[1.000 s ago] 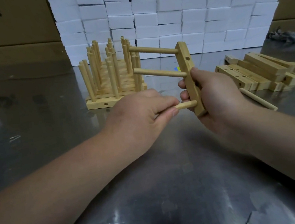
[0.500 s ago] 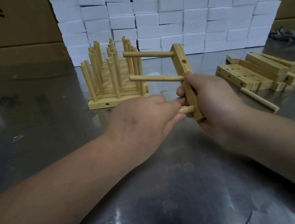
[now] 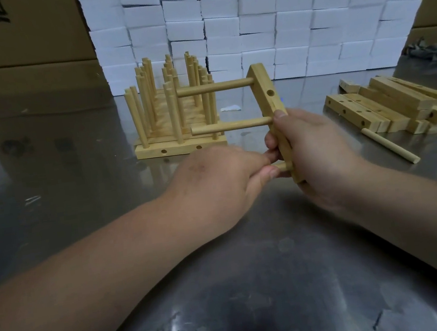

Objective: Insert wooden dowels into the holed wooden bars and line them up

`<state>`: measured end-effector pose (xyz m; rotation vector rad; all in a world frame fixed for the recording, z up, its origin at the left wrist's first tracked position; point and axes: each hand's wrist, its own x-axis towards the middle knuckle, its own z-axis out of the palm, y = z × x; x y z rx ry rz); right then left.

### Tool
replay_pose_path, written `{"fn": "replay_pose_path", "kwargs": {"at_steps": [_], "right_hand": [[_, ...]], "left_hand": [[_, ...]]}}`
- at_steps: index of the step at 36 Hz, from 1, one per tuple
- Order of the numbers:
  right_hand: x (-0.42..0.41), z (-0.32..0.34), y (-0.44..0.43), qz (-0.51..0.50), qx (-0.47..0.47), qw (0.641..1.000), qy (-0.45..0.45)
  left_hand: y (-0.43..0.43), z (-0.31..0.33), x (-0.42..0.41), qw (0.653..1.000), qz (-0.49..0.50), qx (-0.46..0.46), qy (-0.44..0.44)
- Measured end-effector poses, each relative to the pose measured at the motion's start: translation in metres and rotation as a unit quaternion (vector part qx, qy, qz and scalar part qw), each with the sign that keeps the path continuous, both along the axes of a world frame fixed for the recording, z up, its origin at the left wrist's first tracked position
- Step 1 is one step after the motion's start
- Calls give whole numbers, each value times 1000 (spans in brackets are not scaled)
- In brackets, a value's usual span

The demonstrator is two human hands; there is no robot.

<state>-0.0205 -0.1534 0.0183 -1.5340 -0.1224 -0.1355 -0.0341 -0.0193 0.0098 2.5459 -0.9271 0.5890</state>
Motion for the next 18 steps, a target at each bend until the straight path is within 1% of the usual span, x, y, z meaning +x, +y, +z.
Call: {"fn": "replay_pose_path", "kwargs": {"at_steps": [2, 4, 6, 11, 14, 18], "right_hand": [[0, -1, 0, -1, -2, 1000, 1], [0, -2, 1, -3, -1, 1000, -2], [0, -2, 2, -5, -2, 1000, -9], [0, -2, 3, -3, -1, 1000, -17], [2, -5, 3, -11, -8, 1000, -14], [3, -5, 4, -15, -13, 1000, -12]], "left_hand": [[0, -2, 1, 1000, 4, -15, 25], [-1, -3, 1, 995, 17, -58, 76], [-2, -4, 1, 985, 35, -106, 134], [-3, -3, 3, 954, 38, -172, 242], [-5, -2, 3, 938, 43, -196, 282], [-5, -1, 1, 925, 40, -228, 301]]}}
